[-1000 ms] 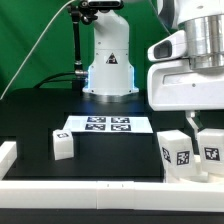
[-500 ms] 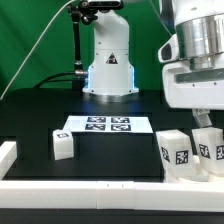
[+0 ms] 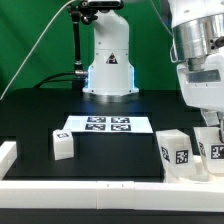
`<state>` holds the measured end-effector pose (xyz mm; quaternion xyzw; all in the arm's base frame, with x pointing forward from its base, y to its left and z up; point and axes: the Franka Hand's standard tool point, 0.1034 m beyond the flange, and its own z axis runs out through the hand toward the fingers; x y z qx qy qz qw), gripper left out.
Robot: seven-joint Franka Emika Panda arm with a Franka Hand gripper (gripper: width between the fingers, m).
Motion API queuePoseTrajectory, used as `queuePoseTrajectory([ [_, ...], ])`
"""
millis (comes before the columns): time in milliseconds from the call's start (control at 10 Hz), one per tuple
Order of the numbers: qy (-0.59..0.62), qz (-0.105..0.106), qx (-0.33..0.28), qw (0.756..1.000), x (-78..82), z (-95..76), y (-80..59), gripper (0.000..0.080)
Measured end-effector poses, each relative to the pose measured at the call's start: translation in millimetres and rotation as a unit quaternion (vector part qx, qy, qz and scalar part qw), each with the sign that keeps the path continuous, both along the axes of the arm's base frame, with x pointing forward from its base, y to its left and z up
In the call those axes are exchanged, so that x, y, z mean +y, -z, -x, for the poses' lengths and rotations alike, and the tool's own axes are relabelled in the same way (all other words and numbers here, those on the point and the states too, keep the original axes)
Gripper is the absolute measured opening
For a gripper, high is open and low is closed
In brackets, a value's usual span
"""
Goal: Assemble stool
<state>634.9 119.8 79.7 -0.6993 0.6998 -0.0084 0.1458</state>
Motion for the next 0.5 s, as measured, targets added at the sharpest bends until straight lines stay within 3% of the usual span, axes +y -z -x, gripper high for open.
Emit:
queuePoseTrajectory([
  [500,0.110,-0.035,0.022,0.993,2.9,1.1,0.8,0.0338],
])
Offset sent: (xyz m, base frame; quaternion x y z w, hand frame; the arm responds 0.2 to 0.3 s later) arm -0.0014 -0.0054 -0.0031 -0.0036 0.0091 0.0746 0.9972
